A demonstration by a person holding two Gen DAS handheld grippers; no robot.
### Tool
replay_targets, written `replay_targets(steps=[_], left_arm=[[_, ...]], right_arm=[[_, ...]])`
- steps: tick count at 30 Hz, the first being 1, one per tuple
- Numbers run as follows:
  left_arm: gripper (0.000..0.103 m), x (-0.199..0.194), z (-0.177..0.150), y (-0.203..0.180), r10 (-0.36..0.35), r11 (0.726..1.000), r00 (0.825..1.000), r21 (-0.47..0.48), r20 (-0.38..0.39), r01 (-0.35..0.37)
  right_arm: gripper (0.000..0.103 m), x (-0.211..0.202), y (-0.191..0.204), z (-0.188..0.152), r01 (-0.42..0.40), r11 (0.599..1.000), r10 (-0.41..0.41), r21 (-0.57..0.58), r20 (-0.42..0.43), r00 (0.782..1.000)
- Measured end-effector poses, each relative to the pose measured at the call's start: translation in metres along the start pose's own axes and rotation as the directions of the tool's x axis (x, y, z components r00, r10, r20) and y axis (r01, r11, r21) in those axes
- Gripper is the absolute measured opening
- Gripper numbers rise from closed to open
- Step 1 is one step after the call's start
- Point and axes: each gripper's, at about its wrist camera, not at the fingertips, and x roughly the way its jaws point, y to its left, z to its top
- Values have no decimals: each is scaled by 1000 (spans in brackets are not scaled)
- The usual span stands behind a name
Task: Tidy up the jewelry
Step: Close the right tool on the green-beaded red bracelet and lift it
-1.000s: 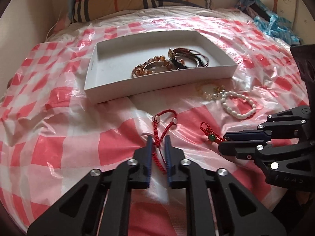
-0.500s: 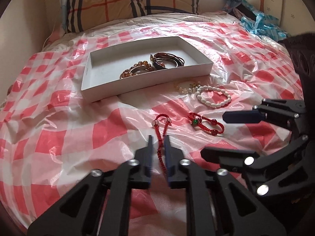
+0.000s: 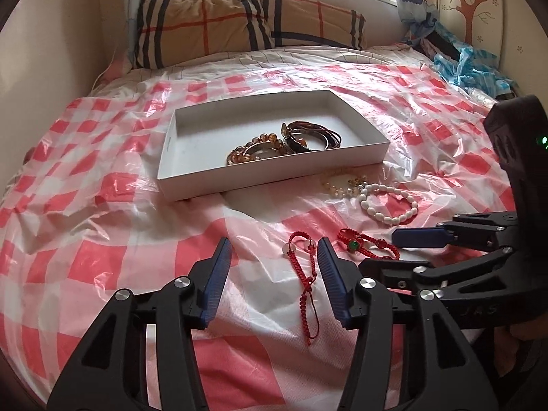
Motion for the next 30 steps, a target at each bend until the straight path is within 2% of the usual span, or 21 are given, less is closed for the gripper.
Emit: replay_targets(steps=[2, 3, 5, 8, 11, 12, 14, 17, 19, 23, 30], left_arm=[[49, 1, 0, -3, 2, 1000, 1000, 15, 1, -2], [49, 3, -1, -5, 0, 1000, 1000, 26, -7, 0], [49, 8, -3, -9, 7, 999, 1000, 51, -29, -5], [47, 23, -10, -20, 25, 994, 994, 109, -103, -14], [22, 25, -12, -25, 29, 989, 992, 147, -125, -10], [15, 24, -12, -24, 23, 990, 992, 140, -128, -5], [7, 20, -10, -18, -11, 994, 992, 110, -125, 25], [4, 9, -9, -14, -47, 995, 995, 79, -92, 54], [4, -1, -10, -13, -55, 996, 996, 67, -66, 59], [4, -21, -11, -14, -24, 999, 1000, 45, -13, 25], [4, -47, -17, -12, 34, 999, 997, 16, 71, -35]], right_arm=[[44, 1, 5, -1, 44, 999, -44, -32, -4, 999], [39, 1, 8, -2, 95, 994, -95, -56, -1, 995], [20, 1, 15, -5, 181, 978, -181, -100, 12, 983], [11, -2, 29, -11, 296, 935, -293, -197, 48, 955], [10, -14, 26, -12, 293, 938, -285, -185, 65, 956], [10, -19, 23, -12, 268, 950, -260, -162, 69, 963], [10, -34, 9, -10, 155, 985, -149, -80, 74, 986], [10, -51, -13, -12, -36, 998, 31, 44, 108, 994], [10, -61, -20, -15, -150, 985, 136, 90, 147, 980], [10, -73, -31, -24, -341, 929, 306, 147, 217, 927], [10, -80, -35, -28, -481, 861, 429, 164, 275, 861]])
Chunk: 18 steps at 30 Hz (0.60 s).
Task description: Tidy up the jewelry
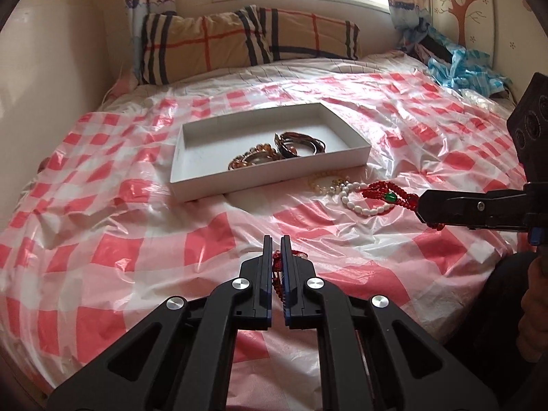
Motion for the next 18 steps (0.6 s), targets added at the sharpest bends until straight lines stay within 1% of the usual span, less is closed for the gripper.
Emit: replay_targets(steps=[3, 6, 18], left_arm=[[4, -3, 1, 3, 0, 1000, 1000, -15, 23, 0], [4, -2, 0, 2, 6, 1000, 1000, -7, 25, -5], [5, 0, 0, -2, 10, 1000, 1000, 8, 26, -10]], right_arm=[[10, -2, -3, 1, -34, 999, 34, 25, 11, 999], [10, -3, -5, 2, -51, 998, 51, 37, 18, 999], [10, -2, -4, -1, -67, 997, 66, 38, 13, 998]])
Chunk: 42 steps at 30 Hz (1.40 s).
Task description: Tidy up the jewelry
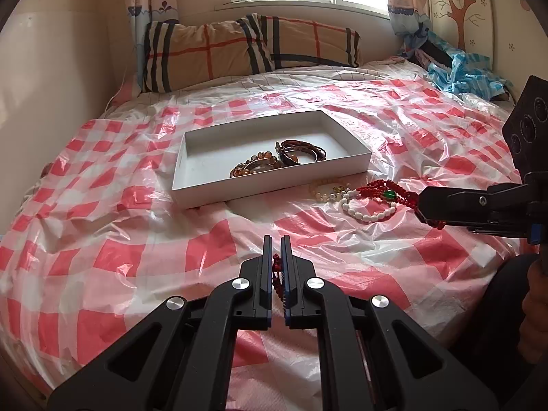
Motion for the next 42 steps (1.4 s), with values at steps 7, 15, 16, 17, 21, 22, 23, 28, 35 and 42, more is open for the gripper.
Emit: replay_targets(steps=[7, 15, 16, 17, 21, 22, 23, 28, 35, 42], left_arm=[[5, 0, 0, 0, -1, 1000, 1000, -2, 0, 1], [4, 0, 0, 0, 3, 1000, 1000, -1, 0, -3], [4, 0, 0, 0, 4, 1000, 1000, -2, 0, -4], [5, 0, 0, 0, 4, 1000, 1000, -2, 1, -4], [5, 0, 0, 2, 9, 1000, 1000, 2, 0, -9], [4, 0, 0, 2, 9, 1000, 1000, 2, 1, -9], [4, 0, 0, 1, 9, 1000, 1000, 1, 0, -9], [5, 1, 0, 2, 11, 1000, 1000, 3, 0, -11], [4, 0, 0, 2, 11, 1000, 1000, 4, 0, -11], [4, 1, 0, 2, 13, 1000, 1000, 5, 0, -13]], right_arm=[[10, 1, 1, 0, -2, 1000, 2, -1, -2, 1000], [11, 0, 0, 0, -1, 1000, 1, 1, -1, 1000], [11, 0, 0, 0, -1, 1000, 1, 1, -1, 1000], [12, 1, 0, 0, -1, 1000, 1, 2, 0, 1000], [12, 0, 0, 0, -2, 1000, 2, 1, -2, 1000], [13, 0, 0, 0, -2, 1000, 2, 1, -2, 1000], [13, 0, 0, 0, -2, 1000, 2, 1, -2, 1000], [13, 0, 0, 0, -3, 1000, 3, 2, -2, 1000], [13, 0, 0, 0, -3, 1000, 3, 2, -2, 1000], [13, 0, 0, 0, -4, 1000, 4, 3, -2, 1000]])
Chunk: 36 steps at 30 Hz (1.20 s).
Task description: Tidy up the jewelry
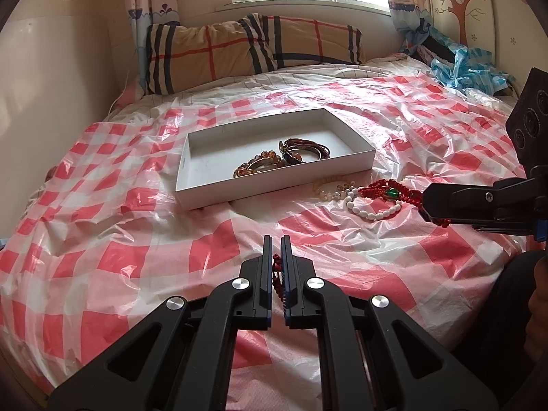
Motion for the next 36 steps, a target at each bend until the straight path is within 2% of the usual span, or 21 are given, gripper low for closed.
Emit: replay_targets(steps=[36], left_arm=[[4, 0, 0, -2, 4, 1000, 1000, 3, -2, -4]], right_arm=[[13, 0, 0, 0, -1, 1000, 1, 2, 1, 1000]])
